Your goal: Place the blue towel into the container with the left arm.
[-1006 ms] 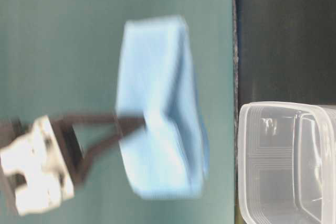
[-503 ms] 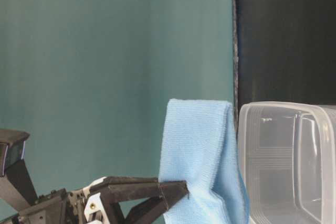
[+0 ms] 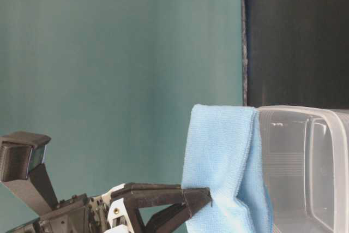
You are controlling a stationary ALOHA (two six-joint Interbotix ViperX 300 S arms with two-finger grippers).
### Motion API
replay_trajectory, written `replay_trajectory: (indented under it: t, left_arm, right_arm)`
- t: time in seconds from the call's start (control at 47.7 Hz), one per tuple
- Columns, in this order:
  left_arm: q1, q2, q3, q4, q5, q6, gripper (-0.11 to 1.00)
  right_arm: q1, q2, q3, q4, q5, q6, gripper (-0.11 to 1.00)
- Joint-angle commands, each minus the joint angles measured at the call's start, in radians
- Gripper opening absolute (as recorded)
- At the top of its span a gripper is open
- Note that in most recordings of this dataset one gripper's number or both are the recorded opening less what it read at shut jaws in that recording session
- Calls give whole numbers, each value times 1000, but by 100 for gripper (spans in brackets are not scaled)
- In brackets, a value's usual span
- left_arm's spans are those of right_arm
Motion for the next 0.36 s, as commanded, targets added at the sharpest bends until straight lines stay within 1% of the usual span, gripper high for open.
replay_trajectory:
  t: [0.0, 0.084, 0.126, 0.189, 0.231, 0.335]
  left_arm:
    - [6, -9, -6, 3, -8, -6, 6]
    - [6, -9, -8, 3, -8, -12, 7]
    - [6, -8, -8, 3, -8, -12, 13]
    - [3, -9, -6, 3, -8, -12, 30]
    - [2, -9, -6, 3, -9, -12, 45]
    - [-2, -14, -11, 3, -8, -20, 74]
  right_arm:
    - [-2, 8, -8, 2, -9, 0, 71]
    - [-2, 8, -8, 2, -9, 0, 71]
    - [-2, 9, -9, 2, -9, 0, 71]
    - [-2, 8, -8, 2, -9, -2, 71]
    - [-2, 8, -9, 0, -9, -3, 71]
    - [-2, 6, -9, 2, -9, -3, 71]
